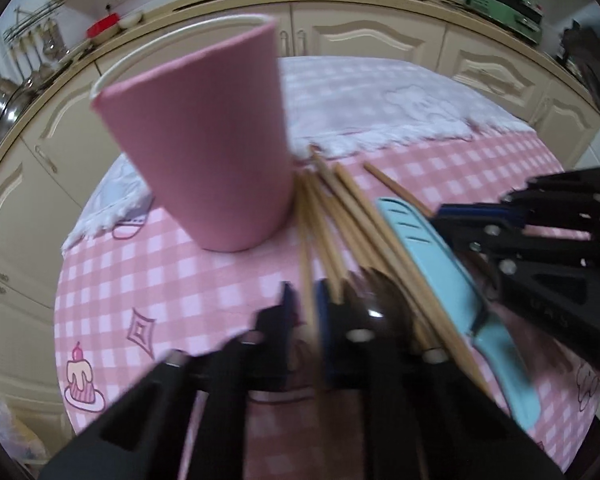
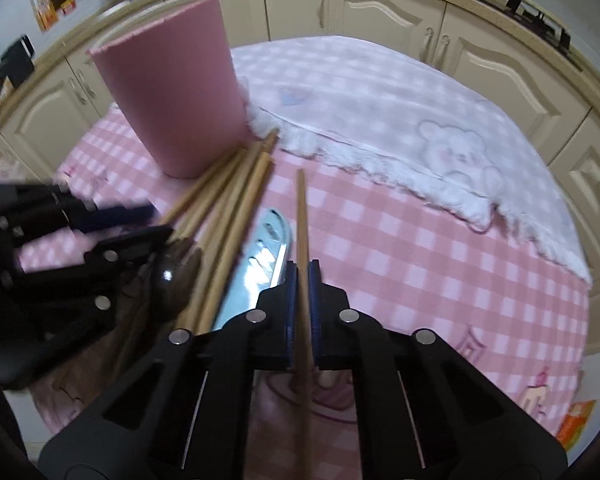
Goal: Organize utensils
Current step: 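Close the right tool on a chopstick while the left tool grasps another chopstick, then lift the chopsticks and drop them into the pink cup with both tools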
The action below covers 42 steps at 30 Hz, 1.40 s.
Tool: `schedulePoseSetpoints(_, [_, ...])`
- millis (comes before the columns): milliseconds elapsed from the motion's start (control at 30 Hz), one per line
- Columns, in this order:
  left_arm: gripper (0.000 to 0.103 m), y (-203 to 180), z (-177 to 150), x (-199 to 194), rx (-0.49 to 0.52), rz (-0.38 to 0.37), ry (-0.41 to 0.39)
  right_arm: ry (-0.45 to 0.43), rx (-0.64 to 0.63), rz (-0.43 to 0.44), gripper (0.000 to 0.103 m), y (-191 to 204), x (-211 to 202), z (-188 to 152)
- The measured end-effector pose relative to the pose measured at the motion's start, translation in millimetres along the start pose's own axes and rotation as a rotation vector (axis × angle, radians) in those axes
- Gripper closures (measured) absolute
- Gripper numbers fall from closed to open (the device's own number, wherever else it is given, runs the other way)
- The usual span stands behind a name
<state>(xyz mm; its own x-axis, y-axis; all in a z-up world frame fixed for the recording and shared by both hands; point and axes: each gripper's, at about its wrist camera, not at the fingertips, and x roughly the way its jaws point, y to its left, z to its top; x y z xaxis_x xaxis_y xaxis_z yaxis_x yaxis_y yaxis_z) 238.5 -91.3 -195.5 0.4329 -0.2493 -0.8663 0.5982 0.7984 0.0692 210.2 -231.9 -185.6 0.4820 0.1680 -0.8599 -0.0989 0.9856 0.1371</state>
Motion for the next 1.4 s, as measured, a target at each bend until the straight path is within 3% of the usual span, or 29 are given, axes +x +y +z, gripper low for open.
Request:
schedulePoseSetpoints(200, [0.098, 2, -15, -19, -0.074, -0.041, -0.044, -0.053, 0.067, 0.117, 0.097, -27, -16, -10])
schedulePoseSetpoints(333, [0.098, 1, -25, -42, -0.11, -0.069, -0.12, -0.133, 0.103, 0.219, 0.097, -42, -36, -13])
schedulePoseSetpoints(467, [0.098, 3, -28, -73, -0.153, -0.086, -0.234, -0.252, 0.096, 0.34, 0.097, -45, -63, -16])
schedulePoseSetpoints(733, [0.098, 30, -9, -141, -0.282, -0.094, -0.531, -0.483, 0.146, 0.458, 0.097, -47, -106, 5])
schedulePoseSetpoints(933, [0.098, 61, 22, -191, -0.345, -0.069, -0.764, -0.688, 0.141, 0.464, 0.097, -29, -141, 66])
schedulePoseSetpoints(1167, [0.098, 79, 75, -209, -0.367, 0.013, -0.983, -0.803, 0.112, 0.395, 0.097, 10, -139, 143])
schedulePoseSetpoints(1267, [0.098, 81, 90, -205, -0.369, 0.039, -1.025, -0.828, 0.107, 0.376, 0.097, 19, -128, 163])
schedulePoseSetpoints(1400, [0.098, 81, 107, -184, -0.37, 0.074, -1.019, -0.846, 0.104, 0.337, 0.097, 26, -108, 178])
